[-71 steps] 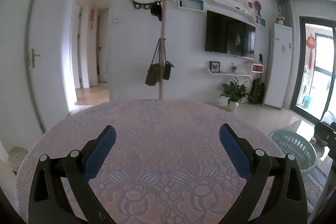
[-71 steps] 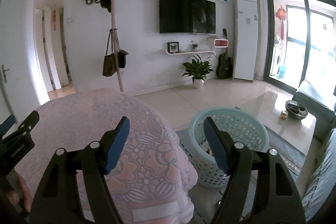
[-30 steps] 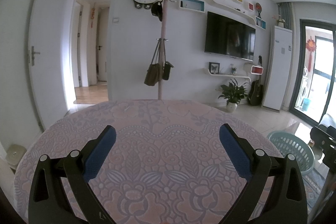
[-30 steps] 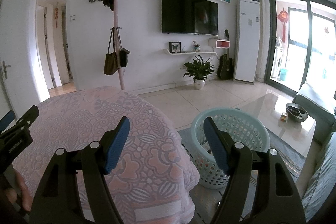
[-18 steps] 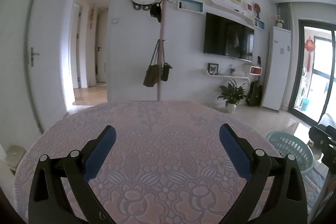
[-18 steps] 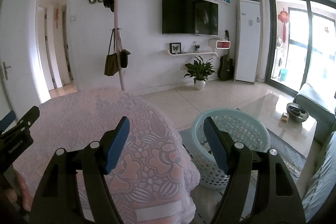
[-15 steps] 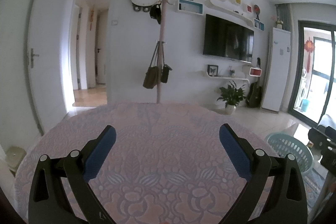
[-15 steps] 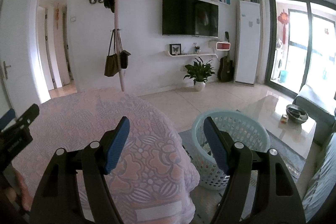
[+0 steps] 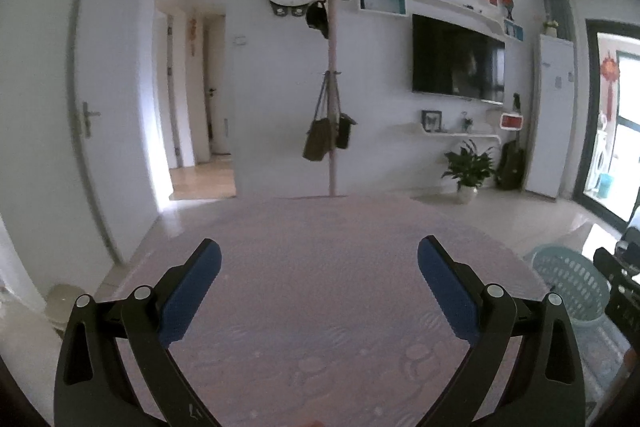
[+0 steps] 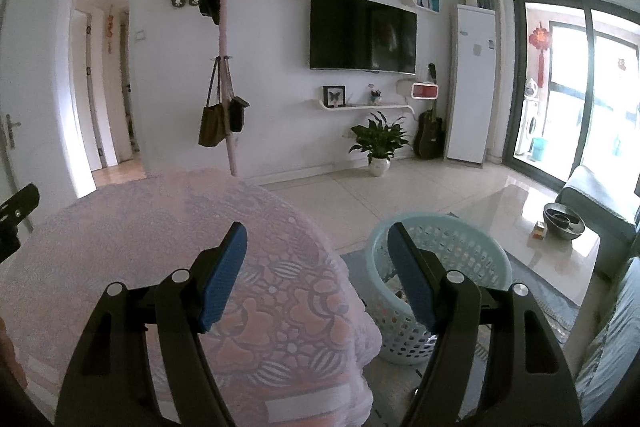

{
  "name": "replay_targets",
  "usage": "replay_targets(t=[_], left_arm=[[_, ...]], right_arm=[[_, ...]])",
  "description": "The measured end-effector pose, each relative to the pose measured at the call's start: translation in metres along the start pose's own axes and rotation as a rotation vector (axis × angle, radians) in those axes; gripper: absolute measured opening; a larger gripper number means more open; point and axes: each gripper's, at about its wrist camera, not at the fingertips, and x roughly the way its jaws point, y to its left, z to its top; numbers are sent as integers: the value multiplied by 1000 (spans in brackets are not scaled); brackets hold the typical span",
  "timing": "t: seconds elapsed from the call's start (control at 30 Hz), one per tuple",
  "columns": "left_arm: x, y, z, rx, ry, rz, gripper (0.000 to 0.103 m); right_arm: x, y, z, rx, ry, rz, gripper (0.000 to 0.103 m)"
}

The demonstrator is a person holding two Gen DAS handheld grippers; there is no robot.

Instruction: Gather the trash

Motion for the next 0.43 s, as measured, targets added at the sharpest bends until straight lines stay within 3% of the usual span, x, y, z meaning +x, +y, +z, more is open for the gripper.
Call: replay_targets(t=[0.17, 0.43], left_arm=[[-19, 7, -5, 20, -11, 39, 95], [-32, 30, -11, -16, 24, 30, 95]], right_arm=[[-8, 10, -1, -20, -4, 23, 69], [-23, 26, -2, -56, -7, 69, 69]])
